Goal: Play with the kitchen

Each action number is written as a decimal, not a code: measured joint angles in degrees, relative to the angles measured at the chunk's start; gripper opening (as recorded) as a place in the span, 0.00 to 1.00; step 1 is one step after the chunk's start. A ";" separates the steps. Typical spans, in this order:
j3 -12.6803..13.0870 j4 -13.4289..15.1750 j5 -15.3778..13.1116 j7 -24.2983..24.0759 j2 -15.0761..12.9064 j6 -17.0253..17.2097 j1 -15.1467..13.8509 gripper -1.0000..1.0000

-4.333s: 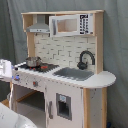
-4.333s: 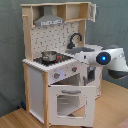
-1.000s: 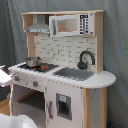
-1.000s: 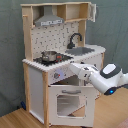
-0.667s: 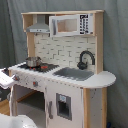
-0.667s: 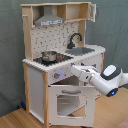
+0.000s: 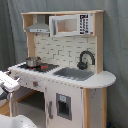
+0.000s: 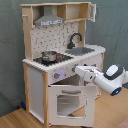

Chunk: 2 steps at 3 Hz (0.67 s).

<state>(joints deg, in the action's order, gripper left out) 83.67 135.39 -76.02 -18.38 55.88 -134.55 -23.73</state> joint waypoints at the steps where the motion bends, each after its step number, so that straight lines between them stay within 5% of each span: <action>1: -3.00 3.61 -1.22 -2.19 0.00 -2.08 2.77 1.00; 2: -6.46 6.88 -2.06 -4.04 0.00 -4.18 5.72 1.00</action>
<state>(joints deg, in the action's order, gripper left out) 77.21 142.28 -78.08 -22.42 55.88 -138.72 -18.01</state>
